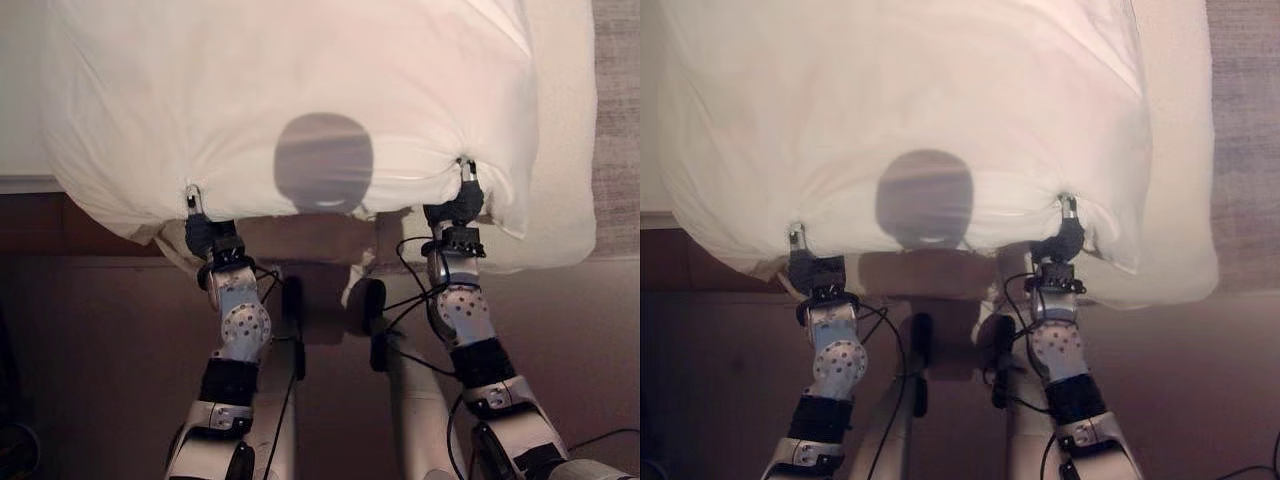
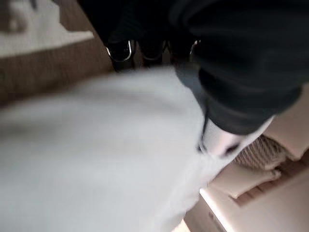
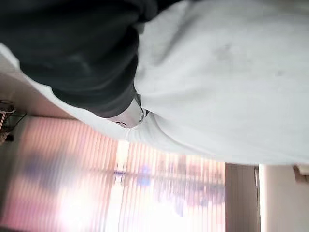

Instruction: Make the bed

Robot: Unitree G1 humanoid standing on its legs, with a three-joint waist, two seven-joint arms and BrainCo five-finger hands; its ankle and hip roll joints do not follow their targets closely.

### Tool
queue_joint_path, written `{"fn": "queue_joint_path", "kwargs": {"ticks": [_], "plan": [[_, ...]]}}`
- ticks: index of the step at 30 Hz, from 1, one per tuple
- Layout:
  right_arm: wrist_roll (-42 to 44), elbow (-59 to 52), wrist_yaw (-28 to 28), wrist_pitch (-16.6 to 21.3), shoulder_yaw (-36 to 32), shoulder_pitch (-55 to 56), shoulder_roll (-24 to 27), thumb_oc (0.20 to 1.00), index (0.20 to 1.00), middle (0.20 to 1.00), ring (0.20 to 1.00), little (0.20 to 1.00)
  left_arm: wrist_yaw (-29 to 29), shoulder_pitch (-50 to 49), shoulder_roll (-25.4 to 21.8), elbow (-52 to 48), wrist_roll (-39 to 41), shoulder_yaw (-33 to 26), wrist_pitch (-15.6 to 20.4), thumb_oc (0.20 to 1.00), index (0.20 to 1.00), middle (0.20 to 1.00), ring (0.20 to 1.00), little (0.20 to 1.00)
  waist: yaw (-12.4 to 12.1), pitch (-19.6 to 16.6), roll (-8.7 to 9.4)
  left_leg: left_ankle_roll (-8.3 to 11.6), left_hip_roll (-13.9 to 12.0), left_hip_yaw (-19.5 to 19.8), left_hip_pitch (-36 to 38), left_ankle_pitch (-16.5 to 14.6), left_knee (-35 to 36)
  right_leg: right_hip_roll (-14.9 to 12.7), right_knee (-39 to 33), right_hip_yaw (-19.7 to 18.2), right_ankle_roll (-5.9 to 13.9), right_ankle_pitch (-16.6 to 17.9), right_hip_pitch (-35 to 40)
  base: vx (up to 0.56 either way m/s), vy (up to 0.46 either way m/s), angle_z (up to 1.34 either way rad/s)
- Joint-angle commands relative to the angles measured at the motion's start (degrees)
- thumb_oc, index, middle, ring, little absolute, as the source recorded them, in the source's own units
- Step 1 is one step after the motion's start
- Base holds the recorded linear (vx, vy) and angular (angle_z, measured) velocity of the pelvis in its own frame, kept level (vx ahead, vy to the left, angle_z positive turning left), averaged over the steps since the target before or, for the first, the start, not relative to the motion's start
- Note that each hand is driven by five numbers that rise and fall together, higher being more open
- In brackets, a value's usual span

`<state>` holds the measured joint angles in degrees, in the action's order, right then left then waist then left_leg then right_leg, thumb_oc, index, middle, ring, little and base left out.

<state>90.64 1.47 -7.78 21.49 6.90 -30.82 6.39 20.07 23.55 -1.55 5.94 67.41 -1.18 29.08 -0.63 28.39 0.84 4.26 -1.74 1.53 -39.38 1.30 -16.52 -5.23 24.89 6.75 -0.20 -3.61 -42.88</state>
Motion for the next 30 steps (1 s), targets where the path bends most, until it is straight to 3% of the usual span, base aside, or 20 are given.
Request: {"fn": "queue_joint_path", "kwargs": {"ticks": [1,9,18,25,30], "plan": [[-3.2,-9.0,-6.1,4.4,-2.0,2.8,0.1,0.200,0.200,0.200,0.200,0.200,-2.3,-3.2,-2.0,1.4,2.5,-4.2,3.2,1.000,1.000,1.000,1.000,1.000,2.1,-6.2,-1.43,-2.00,2.3,-1.5,-2.8,-1.7,-2.8,0.9,-4.0,-0.4,5.68,2.0,1.3,0.00,0.000,0.00],[-3.9,-15.7,-9.0,3.2,3.7,4.3,1.3,0.200,0.200,0.200,0.200,0.200,-5.0,0.0,0.3,8.3,7.2,-0.9,2.8,1.000,1.000,1.000,1.000,1.000,3.9,-6.0,-0.11,-1.80,1.7,-2.3,-2.6,-1.9,-2.7,1.3,-4.0,-1.4,5.71,2.4,1.1,0.00,0.000,-0.03],[-2.1,-12.9,-10.9,2.7,5.4,5.3,1.0,0.200,0.200,0.200,0.200,0.200,-11.6,6.9,0.8,14.0,11.5,0.6,3.0,1.000,1.000,1.000,1.000,1.000,5.3,-6.8,1.12,-1.84,1.3,-2.9,-2.4,-2.6,-3.1,1.8,-3.5,-2.3,5.75,2.2,0.7,0.00,-0.002,-0.02],[-0.4,-10.5,-12.2,2.1,4.9,6.0,0.1,0.200,0.200,0.200,0.200,0.200,-16.9,10.5,-1.0,13.0,13.2,0.4,3.3,1.000,1.000,1.000,1.000,1.000,6.0,-8.2,1.47,-1.79,1.1,-3.1,-3.6,-2.5,-3.6,1.8,-3.4,-2.4,5.75,2.6,-0.4,0.00,0.000,0.00],[0.2,-9.2,-12.6,1.4,4.7,6.6,0.2,0.200,0.200,0.200,0.200,0.200,-17.8,10.6,-2.2,11.5,12.4,0.0,3.3,1.000,1.000,1.000,1.000,1.000,5.9,-8.7,1.52,-1.80,1.0,-3.2,-3.6,-2.9,-3.8,1.9,-3.3,-2.5,5.87,2.4,-0.3,0.00,0.003,-0.05]]}}
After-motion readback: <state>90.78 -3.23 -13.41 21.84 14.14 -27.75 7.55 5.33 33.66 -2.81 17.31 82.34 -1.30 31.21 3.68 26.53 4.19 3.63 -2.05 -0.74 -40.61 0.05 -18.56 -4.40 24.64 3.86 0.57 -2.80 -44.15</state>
